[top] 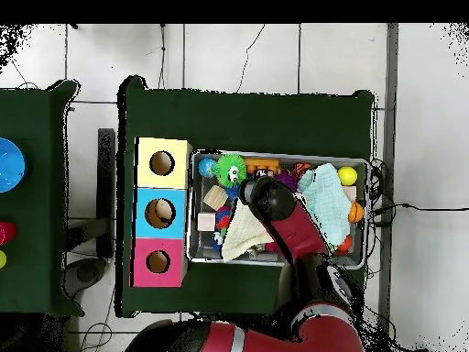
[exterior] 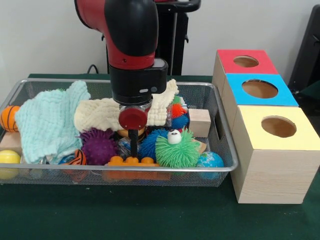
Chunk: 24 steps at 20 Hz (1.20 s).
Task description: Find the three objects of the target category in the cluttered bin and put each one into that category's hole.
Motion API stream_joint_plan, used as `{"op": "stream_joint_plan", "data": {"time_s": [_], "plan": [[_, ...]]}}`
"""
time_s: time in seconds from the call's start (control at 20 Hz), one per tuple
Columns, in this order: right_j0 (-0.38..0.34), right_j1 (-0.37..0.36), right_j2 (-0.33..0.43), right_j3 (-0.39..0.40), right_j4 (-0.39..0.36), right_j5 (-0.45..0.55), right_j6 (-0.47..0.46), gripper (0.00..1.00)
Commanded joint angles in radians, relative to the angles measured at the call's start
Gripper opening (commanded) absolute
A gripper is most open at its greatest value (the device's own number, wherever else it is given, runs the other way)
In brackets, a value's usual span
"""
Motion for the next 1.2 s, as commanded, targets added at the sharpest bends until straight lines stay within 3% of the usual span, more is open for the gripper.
{"op": "stream_joint_plan", "data": {"time_s": [0.05, 0.15, 0.55, 0.8, 1.2], "plan": [[0.048, 0.079, -0.013, -0.005, -0.041, 0.037, 0.127, 1.00], [0.072, 0.107, -0.055, -0.030, -0.040, 0.065, 0.135, 1.00], [0.103, 0.117, -0.090, -0.016, -0.023, 0.107, 0.158, 1.00], [0.096, 0.169, -0.089, -0.039, -0.019, 0.046, 0.139, 1.00], [0.113, 0.179, -0.154, -0.063, -0.030, 0.057, 0.133, 1.00]]}}
